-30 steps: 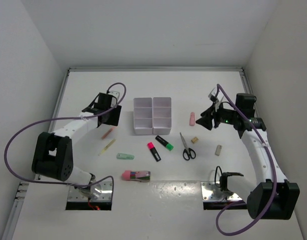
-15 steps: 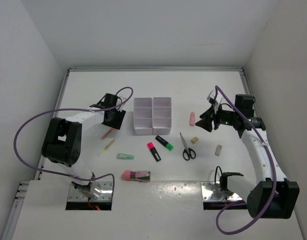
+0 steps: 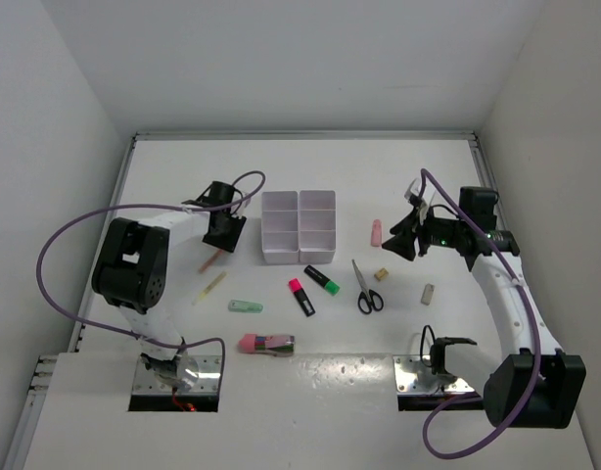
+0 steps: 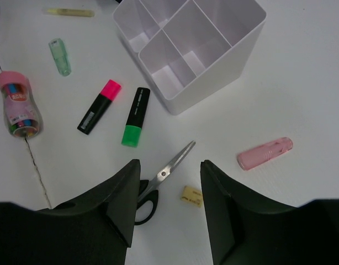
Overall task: Sort the stationery into containers
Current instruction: Pick up the pen from the center of the board, then place the pen in the storage box.
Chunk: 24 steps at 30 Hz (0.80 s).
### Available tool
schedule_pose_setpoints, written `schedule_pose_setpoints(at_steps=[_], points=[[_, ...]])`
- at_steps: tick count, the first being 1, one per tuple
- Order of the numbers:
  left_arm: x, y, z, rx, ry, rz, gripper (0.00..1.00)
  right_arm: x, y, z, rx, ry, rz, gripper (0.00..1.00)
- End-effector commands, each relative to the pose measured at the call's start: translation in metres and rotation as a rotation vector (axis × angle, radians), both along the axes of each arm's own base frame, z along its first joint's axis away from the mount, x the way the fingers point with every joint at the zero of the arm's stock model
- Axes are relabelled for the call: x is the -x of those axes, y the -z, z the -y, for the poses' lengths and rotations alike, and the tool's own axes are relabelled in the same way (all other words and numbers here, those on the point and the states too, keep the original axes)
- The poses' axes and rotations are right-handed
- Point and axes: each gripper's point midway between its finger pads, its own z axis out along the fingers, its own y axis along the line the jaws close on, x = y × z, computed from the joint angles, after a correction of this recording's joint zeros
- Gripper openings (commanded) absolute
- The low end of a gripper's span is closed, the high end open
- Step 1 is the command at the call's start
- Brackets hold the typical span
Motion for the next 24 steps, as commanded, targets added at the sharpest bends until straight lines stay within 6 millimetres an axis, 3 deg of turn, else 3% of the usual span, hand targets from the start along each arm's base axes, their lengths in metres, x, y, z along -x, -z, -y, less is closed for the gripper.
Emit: schedule_pose_setpoints(at_steps=[1, 4, 9, 10, 12, 14, 17, 18, 21, 22, 23, 24], points=[[-0.004, 0.004, -0.003, -0.004, 0.001, -0.012, 0.40, 0.001, -0.013, -0.004, -0.019, -0.042, 0.074, 0.49], [-0.001, 0.008, -0.007, -0.005, -0.018, -0.032, 0.28, 0.001, -0.013, -0.004, -0.019, -0.042, 0.074, 0.49], [0.000, 0.009, -0.011, -0.021, -0.037, -0.036, 0.18, 0.002, -0.016, -0.004, -0.018, -0.043, 0.085, 0.49], [0.000, 0.008, -0.015, -0.040, -0.060, -0.030, 0.12, 0.003, -0.018, -0.004, -0.017, -0.043, 0.094, 0.49], [-0.006, -0.007, -0.021, -0.057, -0.117, 0.017, 0.03, 0.003, -0.018, -0.004, -0.017, -0.043, 0.094, 0.49], [-0.018, -0.041, -0.032, -0.076, -0.181, 0.124, 0.00, 0.003, -0.018, -0.004, -0.017, -0.043, 0.094, 0.49], [-0.033, -0.088, -0.027, -0.008, -0.223, 0.269, 0.00, 0.006, -0.014, -0.007, -0.039, -0.053, 0.067, 0.42], [-0.040, -0.119, -0.025, 0.036, -0.244, 0.363, 0.00, 0.007, -0.010, -0.007, -0.041, -0.053, 0.044, 0.34], [-0.053, -0.169, -0.005, 0.181, -0.213, 0.507, 0.00, 0.006, -0.008, -0.008, -0.050, -0.059, 0.018, 0.02], [-0.053, -0.197, 0.001, 0.250, -0.214, 0.585, 0.00, 0.007, -0.010, -0.008, -0.050, -0.059, 0.017, 0.00], [-0.052, -0.207, 0.013, 0.324, -0.180, 0.615, 0.00, 0.007, -0.009, -0.009, -0.058, -0.066, 0.008, 0.02], [-0.060, -0.233, 0.023, 0.406, -0.156, 0.722, 0.00, 0.007, -0.009, -0.009, -0.059, -0.066, 0.008, 0.31]])
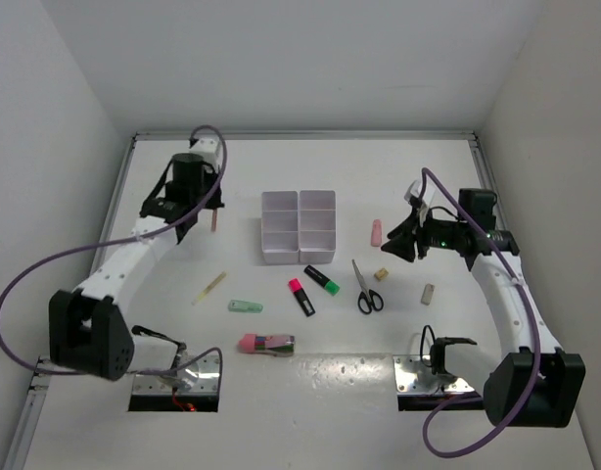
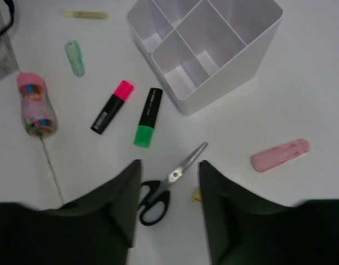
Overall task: Sort the stationery into containers
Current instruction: Place the pen in the storage box.
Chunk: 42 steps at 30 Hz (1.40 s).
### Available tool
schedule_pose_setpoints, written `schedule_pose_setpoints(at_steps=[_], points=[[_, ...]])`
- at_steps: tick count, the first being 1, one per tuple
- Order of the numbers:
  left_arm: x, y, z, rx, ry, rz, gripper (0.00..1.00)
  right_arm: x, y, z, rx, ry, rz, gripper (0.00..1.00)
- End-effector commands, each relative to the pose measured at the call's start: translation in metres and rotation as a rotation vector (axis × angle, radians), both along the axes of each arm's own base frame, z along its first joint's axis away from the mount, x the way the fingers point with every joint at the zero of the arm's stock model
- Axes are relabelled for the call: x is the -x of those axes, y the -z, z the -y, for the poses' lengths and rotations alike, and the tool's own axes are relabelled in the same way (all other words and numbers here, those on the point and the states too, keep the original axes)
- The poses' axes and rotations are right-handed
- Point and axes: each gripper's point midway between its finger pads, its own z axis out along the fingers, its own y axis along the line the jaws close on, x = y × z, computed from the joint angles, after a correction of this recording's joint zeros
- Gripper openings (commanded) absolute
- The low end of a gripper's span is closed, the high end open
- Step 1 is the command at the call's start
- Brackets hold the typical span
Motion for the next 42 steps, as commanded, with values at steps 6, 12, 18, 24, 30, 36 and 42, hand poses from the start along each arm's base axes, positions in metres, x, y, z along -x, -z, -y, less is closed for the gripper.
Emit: schedule_pose_setpoints(at_steps=[6, 12, 18, 24, 30, 36, 42], points=[[-0.005, -0.137, 0.071, 0.529, 0.234, 0.688, 0.00, 0.007, -0.012, -0.013, -0.075, -0.118, 0.077, 0.31], [-0.021, -0.137, 0.117, 0.655, 0.378, 0.733, 0.00, 0.012, -0.006, -0.014, -0.073, -0.147, 0.095, 0.00], [-0.039, -0.146, 0.147, 0.670, 0.459, 0.772, 0.00, 0.012, 0.000, -0.014, -0.060, -0.173, 0.136, 0.07], [-0.047, -0.127, 0.163, 0.635, 0.487, 0.742, 0.00, 0.013, 0.000, -0.014, -0.053, -0.181, 0.148, 0.10], [-0.053, -0.097, 0.175, 0.585, 0.486, 0.690, 0.00, 0.014, 0.004, -0.014, -0.047, -0.190, 0.146, 0.12], [-0.052, -0.088, 0.178, 0.535, 0.485, 0.705, 0.00, 0.013, 0.004, -0.014, -0.043, -0.193, 0.154, 0.12], [-0.056, -0.066, 0.177, 0.465, 0.455, 0.701, 0.00, 0.019, 0.004, -0.015, -0.054, -0.212, 0.149, 0.14]])
